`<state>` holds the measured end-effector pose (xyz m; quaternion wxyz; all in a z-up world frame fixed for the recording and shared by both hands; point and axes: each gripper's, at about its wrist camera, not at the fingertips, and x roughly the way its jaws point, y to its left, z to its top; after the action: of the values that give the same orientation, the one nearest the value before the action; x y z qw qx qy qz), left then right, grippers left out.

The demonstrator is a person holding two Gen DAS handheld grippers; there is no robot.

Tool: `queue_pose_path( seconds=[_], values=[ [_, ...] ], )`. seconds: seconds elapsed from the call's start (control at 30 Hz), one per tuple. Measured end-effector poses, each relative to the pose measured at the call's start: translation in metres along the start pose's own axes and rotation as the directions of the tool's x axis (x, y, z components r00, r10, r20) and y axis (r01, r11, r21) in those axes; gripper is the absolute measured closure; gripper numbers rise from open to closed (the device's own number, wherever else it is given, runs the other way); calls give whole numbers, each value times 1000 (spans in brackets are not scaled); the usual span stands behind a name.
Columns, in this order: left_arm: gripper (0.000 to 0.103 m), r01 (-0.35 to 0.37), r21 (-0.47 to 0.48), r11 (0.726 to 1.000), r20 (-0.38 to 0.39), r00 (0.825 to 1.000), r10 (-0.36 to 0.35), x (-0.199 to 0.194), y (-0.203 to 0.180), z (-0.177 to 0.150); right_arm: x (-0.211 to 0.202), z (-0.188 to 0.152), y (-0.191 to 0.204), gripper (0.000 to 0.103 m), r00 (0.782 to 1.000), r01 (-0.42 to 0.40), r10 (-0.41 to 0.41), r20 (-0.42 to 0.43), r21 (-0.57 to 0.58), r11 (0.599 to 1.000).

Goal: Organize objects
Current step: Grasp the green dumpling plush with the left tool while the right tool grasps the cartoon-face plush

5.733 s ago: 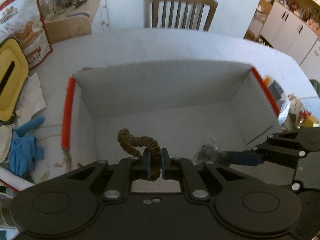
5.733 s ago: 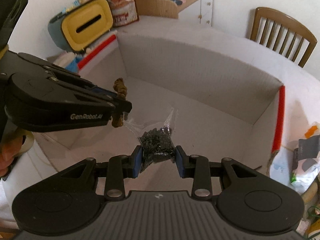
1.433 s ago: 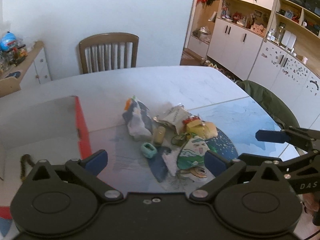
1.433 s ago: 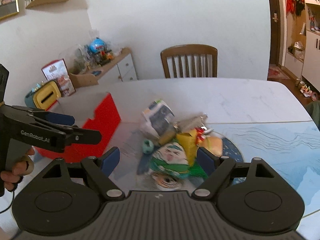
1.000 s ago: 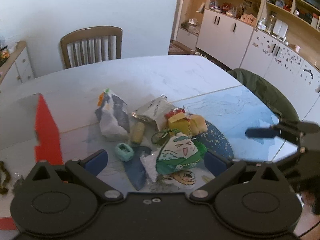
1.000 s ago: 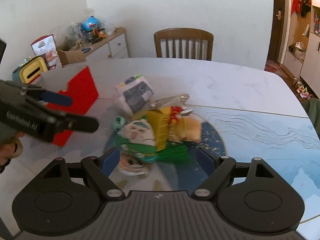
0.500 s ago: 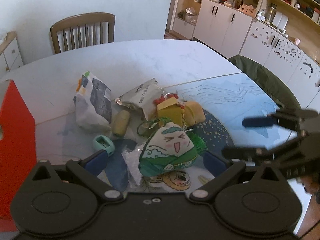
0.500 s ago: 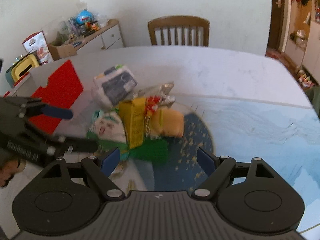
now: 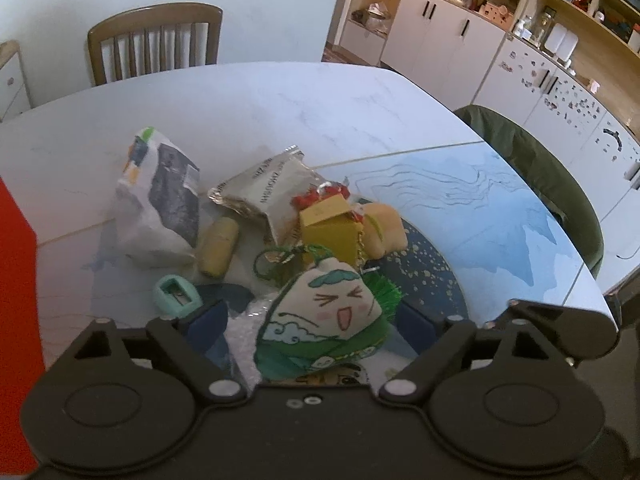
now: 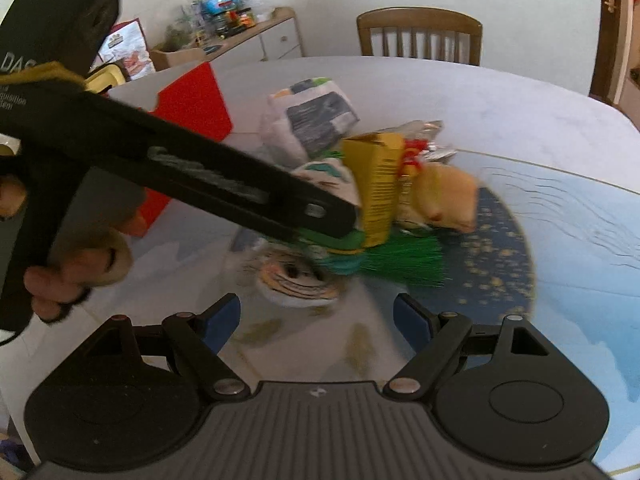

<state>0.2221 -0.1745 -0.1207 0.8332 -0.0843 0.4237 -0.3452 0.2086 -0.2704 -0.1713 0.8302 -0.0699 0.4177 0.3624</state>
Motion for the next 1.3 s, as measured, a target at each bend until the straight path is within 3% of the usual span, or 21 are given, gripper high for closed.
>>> queue_pose_path(
  seconds=[0.13, 0.27, 0.37, 0.57, 0.83, 1.3],
  values=[
    [26, 4, 10, 1000, -10, 1000, -4, 5, -2, -1, 11, 2, 3, 21, 1000, -17, 17, -3, 28, 999],
    [34, 8, 11, 1000, -7, 1000, -8, 6, -4, -3, 21, 3, -4, 35, 1000, -22, 23, -13, 100, 995],
    [36, 10, 24, 1000, -4, 1000, -10, 6, -7, -3, 22, 3, -5, 37, 1000, -30, 31, -5, 125, 992],
    [40, 28, 32, 999, 12, 1000, -29, 7, -8, -3, 21, 4, -5, 53, 1000, -23, 24, -3, 148, 989],
    [43, 46, 17, 999, 40, 998, -46, -4, -5, -3, 11, 6, -2, 56, 1000, -5, 2, 21, 158, 987],
    [43, 81, -46, 996, 126, 989, -75, -71, 20, 4, -37, 25, 23, 56, 996, -3, -8, 89, 124, 992]
  ],
)
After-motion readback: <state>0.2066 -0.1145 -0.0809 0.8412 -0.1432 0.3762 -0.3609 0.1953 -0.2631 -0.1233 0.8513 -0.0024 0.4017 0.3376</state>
